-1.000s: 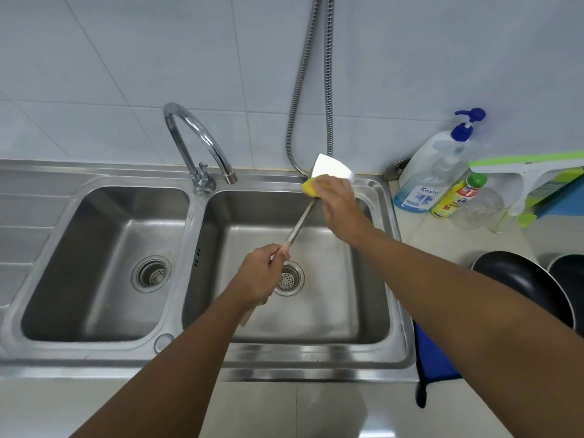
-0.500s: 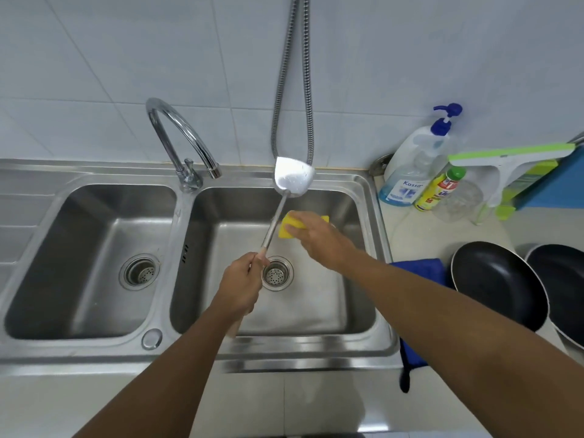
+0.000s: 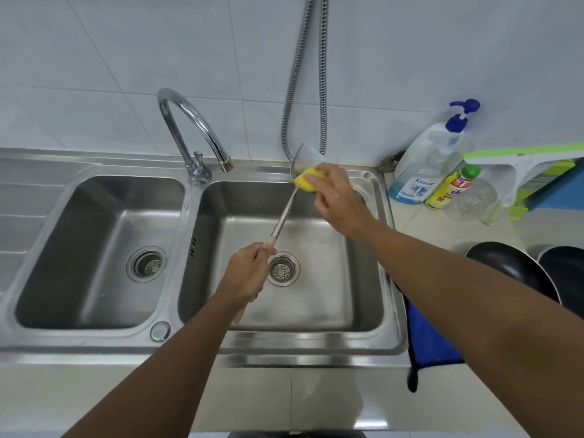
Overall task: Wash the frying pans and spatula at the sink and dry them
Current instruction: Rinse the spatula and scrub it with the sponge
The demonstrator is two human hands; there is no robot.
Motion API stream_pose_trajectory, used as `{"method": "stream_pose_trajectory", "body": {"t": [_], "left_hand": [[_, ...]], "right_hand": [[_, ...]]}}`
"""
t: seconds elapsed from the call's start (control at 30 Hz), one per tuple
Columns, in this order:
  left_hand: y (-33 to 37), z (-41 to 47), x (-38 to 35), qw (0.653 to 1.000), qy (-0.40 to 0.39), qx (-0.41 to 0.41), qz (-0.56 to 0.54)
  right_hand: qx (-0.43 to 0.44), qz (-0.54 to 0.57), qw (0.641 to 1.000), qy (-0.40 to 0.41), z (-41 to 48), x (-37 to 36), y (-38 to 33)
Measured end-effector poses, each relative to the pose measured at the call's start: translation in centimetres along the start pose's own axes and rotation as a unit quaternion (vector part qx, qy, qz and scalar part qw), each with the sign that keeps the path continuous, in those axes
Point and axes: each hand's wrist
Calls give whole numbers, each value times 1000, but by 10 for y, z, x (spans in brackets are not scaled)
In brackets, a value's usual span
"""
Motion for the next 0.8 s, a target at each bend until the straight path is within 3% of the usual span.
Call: {"method": "stream_pose_trajectory", "body": {"t": [0.2,0.33,0.5,0.63,0.8], "left_hand": [[-8,0,11,999,-14,-20,31],[-20,-12,22,995,-42,-14,93],[-27,-15,26,979,-56,-51,190],[-24,-17,28,967,-45,-85,237],[-13,-20,19,967,-33,-110,226]], "right_hand": [[159,8,978,-132,-29,-38,-26],[164,-53,975,-142,-17,-37,-16],[282,-58,940,-184,-8,-30,-31],[124,-44,984,-120,28,-25,-3],[-62,54,996,-16,42,-24,-12]]}}
Point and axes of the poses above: each hand's wrist, its own z-axis towards the middle knuckle, its own x-axis out of the back of the hand, y = z × x, and after that the axes turned 15 degrees about -x, right-handed
